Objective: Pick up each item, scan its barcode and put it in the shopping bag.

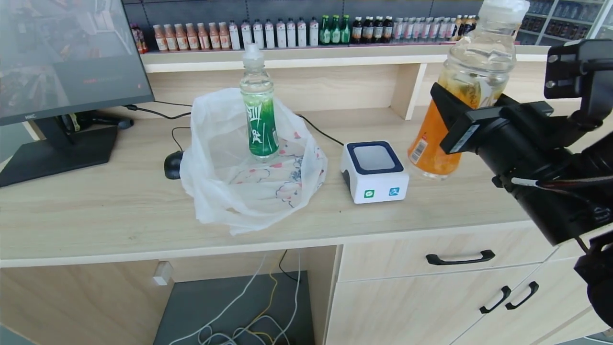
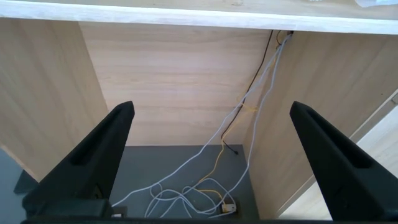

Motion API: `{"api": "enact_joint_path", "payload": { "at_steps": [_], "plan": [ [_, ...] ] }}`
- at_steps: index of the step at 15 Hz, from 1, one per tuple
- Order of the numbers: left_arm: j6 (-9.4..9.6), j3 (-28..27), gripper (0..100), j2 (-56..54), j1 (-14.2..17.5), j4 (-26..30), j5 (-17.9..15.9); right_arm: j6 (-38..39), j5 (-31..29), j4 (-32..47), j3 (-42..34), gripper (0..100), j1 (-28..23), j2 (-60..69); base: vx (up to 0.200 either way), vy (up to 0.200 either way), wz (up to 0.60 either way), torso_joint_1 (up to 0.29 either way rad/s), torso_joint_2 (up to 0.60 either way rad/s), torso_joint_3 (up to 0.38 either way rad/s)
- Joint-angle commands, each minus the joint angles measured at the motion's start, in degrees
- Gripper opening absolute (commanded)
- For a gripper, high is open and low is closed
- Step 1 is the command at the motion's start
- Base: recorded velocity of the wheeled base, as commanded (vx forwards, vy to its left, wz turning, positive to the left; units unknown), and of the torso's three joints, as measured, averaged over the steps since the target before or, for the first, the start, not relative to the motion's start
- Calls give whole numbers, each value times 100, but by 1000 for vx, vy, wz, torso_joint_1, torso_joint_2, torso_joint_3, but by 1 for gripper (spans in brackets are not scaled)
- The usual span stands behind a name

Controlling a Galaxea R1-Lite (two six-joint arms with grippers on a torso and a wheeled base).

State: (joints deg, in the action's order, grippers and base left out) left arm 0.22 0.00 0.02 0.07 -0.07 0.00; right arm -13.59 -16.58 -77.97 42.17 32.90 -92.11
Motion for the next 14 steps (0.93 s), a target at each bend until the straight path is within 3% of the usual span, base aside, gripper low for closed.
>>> {"api": "enact_joint_path", "payload": {
  "at_steps": [1, 8, 14],
  "plan": [
    [-4, 0, 100, -2, 1, -1, 0, -240, -3, 10, 283, 0, 76, -237, 0, 0, 0, 0, 0, 0],
    [-4, 0, 100, -2, 1, -1, 0, -1532, 129, 19, 1189, 0, 94, -624, 0, 0, 0, 0, 0, 0],
    [-4, 0, 100, -2, 1, -1, 0, -3106, 1772, 28, 942, 0, 85, -720, 0, 0, 0, 0, 0, 0]
  ]
}}
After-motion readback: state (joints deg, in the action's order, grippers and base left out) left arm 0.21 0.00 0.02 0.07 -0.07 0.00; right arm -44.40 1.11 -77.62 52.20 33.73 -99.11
